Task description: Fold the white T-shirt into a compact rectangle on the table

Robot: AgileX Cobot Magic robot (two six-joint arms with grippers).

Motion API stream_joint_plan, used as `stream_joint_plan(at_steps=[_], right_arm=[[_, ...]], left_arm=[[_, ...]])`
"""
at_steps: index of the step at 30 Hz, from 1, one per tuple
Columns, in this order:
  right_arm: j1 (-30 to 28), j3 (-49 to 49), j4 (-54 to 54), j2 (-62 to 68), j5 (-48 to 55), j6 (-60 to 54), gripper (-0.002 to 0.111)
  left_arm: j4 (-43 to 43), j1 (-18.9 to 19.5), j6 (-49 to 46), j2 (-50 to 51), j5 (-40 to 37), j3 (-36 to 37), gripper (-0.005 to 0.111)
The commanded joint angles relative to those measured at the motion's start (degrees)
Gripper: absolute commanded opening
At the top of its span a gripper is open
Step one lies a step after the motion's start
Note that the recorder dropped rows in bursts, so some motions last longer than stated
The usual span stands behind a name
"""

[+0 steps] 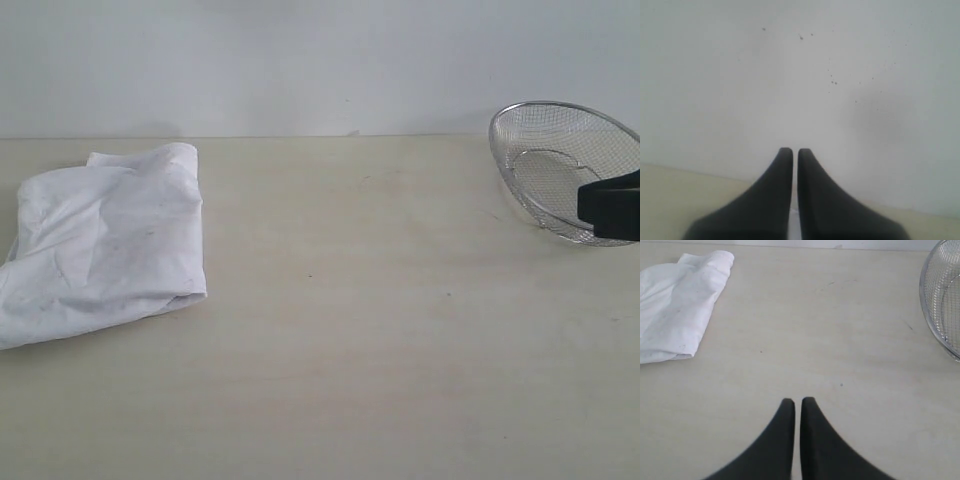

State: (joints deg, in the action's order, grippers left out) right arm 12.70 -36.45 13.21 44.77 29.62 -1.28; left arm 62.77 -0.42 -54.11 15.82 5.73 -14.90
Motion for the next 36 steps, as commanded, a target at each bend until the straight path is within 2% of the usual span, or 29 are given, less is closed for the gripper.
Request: stream_joint_plan(at_steps=[1,4,6,13,18,22,24,27,29,33,36], right_arm=[[-0.2,0.4,-0.1,-0.4,-0.3,-0.3,0.000],[-0.2,0.4,-0.1,-0.4,-0.3,-0.3,0.000],[-0.2,0.4,-0.1,-0.4,-0.3,-0.3,0.000],[-0.2,0.4,-0.1,-0.4,-1.2,-0.3,0.000],[-0.2,0.4,-0.1,-0.4,-1.2,-0.3,0.000],[-0.2,0.4,-0.1,-0.4,-1.2,-0.3,0.000],[-0.2,0.4,-0.1,-0.4,-1.2,-0.3,0.000],[-0.2,0.4,-0.1,-0.4,-1.2,-0.3,0.000],[-0.2,0.4,-0.1,-0.4,-1.2,-0.3,0.000],[-0.2,0.4,-0.1,-0.4,-1.2,-0.3,0.000],[-0.2,0.4,-0.1,-0.4,-1.2,-0.3,0.000]], left_arm=[[0.3,-1.4,-1.6,-10.0,3.1,6.2,0.005],[0.3,-1.4,-1.6,-15.7,3.5,9.4,0.005],[0.3,-1.4,-1.6,-15.8,3.5,11.2,0.005],[0.3,-1.4,1.1,-15.8,2.8,10.7,0.005],[-6.2,-1.4,-0.1,-15.8,3.5,10.6,0.005],[-7.3,-1.4,0.6,-15.8,3.8,12.2,0.005],[-13.1,-1.4,8.7,-15.8,3.1,14.0,0.005],[-34.0,-1.4,30.2,-15.8,2.2,14.9,0.005],[-43.0,-1.4,37.2,-15.8,-2.9,14.9,0.005],[-51.0,-1.2,45.0,-15.8,-8.3,14.9,0.005],[-55.6,-0.5,50.5,-15.8,-15.6,14.9,0.005]])
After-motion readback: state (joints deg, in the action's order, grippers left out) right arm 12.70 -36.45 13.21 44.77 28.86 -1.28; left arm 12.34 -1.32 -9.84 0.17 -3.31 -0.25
